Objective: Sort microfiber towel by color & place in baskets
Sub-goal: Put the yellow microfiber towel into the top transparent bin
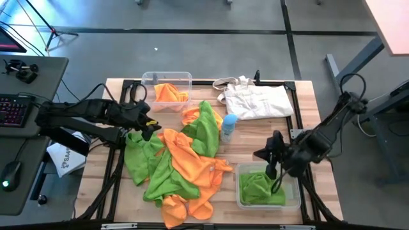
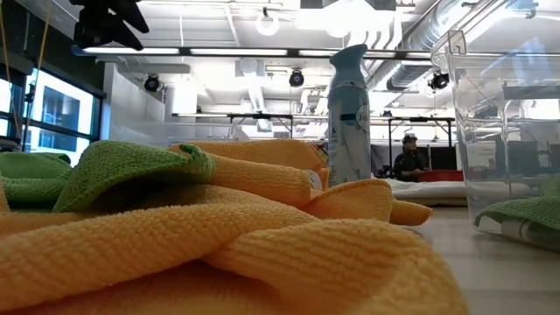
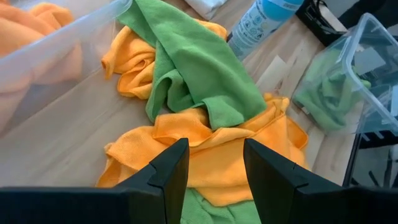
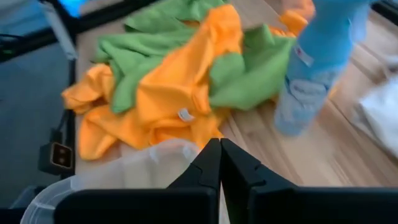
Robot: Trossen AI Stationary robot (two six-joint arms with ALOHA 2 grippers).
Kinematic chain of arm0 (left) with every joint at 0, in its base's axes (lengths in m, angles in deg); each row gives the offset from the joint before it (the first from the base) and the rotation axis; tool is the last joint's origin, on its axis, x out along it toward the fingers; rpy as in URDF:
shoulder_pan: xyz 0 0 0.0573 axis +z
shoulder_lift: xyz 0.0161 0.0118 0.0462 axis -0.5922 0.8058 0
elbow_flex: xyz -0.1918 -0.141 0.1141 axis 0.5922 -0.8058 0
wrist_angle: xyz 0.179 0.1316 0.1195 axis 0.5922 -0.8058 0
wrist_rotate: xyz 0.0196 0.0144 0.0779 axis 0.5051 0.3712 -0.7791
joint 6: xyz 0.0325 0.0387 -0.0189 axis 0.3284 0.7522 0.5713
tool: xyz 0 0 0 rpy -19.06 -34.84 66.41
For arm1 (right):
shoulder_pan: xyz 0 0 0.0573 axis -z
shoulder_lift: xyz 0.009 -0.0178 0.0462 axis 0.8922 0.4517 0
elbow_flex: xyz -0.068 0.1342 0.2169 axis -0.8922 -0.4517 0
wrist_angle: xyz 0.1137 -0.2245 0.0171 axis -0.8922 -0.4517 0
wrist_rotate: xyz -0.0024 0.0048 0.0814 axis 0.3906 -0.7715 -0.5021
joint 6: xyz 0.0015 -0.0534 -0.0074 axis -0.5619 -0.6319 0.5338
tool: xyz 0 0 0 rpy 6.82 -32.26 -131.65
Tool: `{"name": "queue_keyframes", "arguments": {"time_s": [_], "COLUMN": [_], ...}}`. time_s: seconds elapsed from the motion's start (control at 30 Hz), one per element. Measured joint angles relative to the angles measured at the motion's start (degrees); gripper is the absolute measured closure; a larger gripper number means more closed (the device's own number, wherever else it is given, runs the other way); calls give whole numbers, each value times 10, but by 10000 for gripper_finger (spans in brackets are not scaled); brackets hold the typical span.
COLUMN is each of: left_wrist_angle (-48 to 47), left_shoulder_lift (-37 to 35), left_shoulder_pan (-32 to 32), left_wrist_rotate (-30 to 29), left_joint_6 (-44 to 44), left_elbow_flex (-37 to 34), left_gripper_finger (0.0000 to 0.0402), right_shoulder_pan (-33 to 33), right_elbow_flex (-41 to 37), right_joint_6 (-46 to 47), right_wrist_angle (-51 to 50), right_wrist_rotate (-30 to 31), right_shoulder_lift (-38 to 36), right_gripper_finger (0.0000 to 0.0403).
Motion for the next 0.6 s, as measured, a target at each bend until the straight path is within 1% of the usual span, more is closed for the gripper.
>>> {"name": "queue_keyframes", "arguments": {"time_s": [0.13,0.23,0.4,0.5,0.6], "left_wrist_angle": [1,1,25,66,101], "left_shoulder_lift": [23,46,92,118,140], "left_shoulder_pan": [0,-5,-22,-33,-39], "left_wrist_rotate": [0,7,9,9,9], "left_joint_6": [-37,-79,-109,-101,-82], "left_elbow_flex": [0,0,0,0,0], "left_gripper_finger": [259,259,259,259,259], "right_shoulder_pan": [13,18,18,18,18], "right_elbow_flex": [-68,-99,-122,-122,-122], "right_joint_6": [-82,-106,-85,-60,-58], "right_wrist_angle": [84,99,92,89,88], "right_wrist_rotate": [-21,-32,-30,-32,-34], "right_shoulder_lift": [-54,-80,-99,-99,-99], "right_gripper_finger": [401,402,401,400,400]}}
